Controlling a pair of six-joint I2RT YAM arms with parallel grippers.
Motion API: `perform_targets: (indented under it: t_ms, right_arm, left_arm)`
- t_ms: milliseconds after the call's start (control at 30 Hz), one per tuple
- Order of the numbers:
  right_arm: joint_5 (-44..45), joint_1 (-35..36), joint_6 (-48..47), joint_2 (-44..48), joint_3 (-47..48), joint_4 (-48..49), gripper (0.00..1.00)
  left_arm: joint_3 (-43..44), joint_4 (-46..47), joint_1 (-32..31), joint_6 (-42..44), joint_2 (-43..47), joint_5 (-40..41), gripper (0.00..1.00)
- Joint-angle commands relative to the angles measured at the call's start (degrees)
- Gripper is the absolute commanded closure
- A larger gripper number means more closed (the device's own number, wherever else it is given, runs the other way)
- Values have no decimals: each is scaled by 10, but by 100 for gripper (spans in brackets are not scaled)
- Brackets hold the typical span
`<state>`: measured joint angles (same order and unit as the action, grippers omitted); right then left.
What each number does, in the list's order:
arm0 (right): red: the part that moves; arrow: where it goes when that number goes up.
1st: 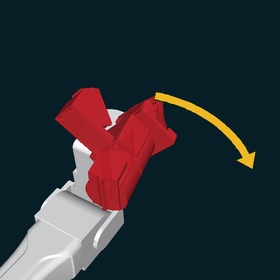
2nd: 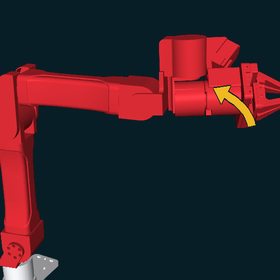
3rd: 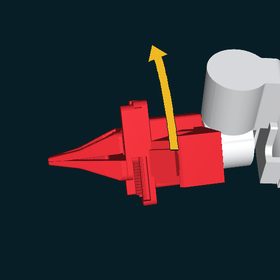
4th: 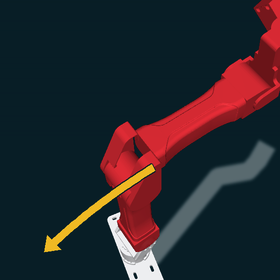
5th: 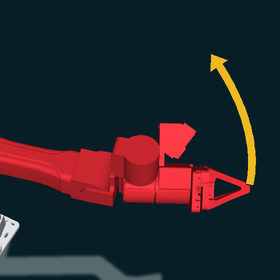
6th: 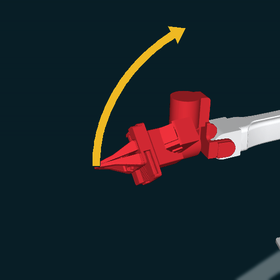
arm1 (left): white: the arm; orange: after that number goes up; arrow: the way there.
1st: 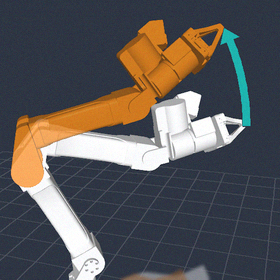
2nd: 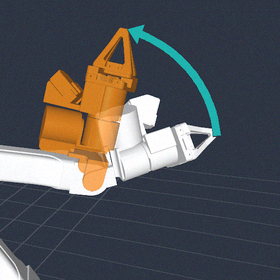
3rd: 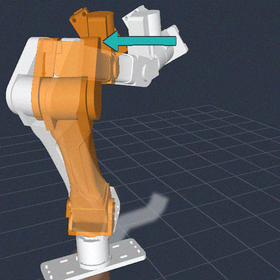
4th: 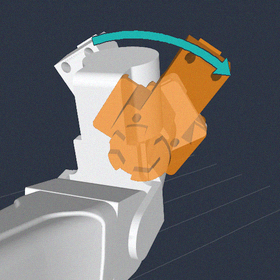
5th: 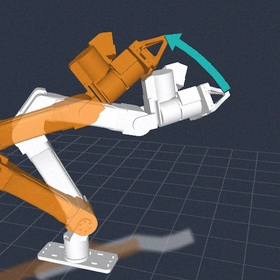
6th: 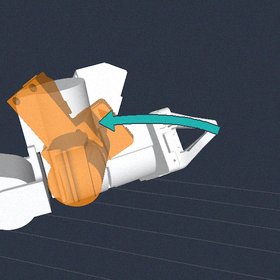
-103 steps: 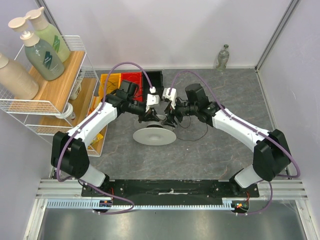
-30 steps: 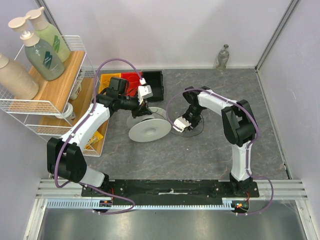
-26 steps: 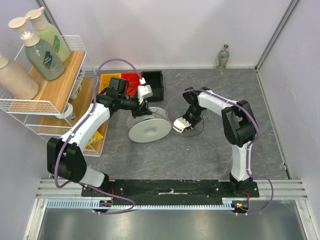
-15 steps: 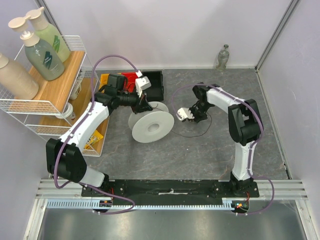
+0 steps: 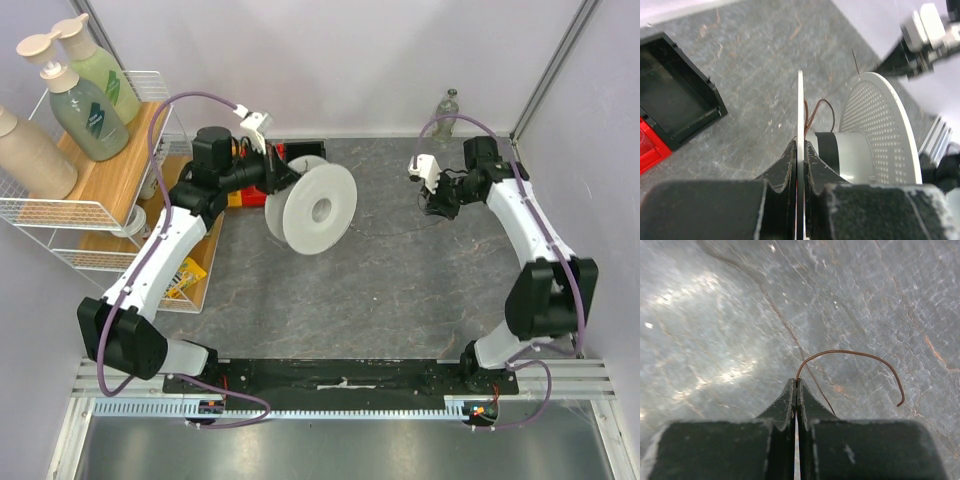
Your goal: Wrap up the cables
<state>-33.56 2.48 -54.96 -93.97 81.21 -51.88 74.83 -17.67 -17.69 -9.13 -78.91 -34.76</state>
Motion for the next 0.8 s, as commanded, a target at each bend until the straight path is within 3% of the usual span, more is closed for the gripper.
perform_targets:
  t_ms: [0,167,300,767]
  right_arm:
    - [-69,7,101,110,-46,29,100]
    - [-104,8,153,228,-70,56,100]
    - [-141,7,158,287,-73,59,100]
    - [-192,18,172,296,-8,27,100]
  left_arm:
    - [81,104,3,-166,-3,85,98]
    - [162,83,2,-246,-47,233,99]
    - [273,-26,-3,-294,-116,376,98]
    - [290,-39,-30,-264,-189,505,98]
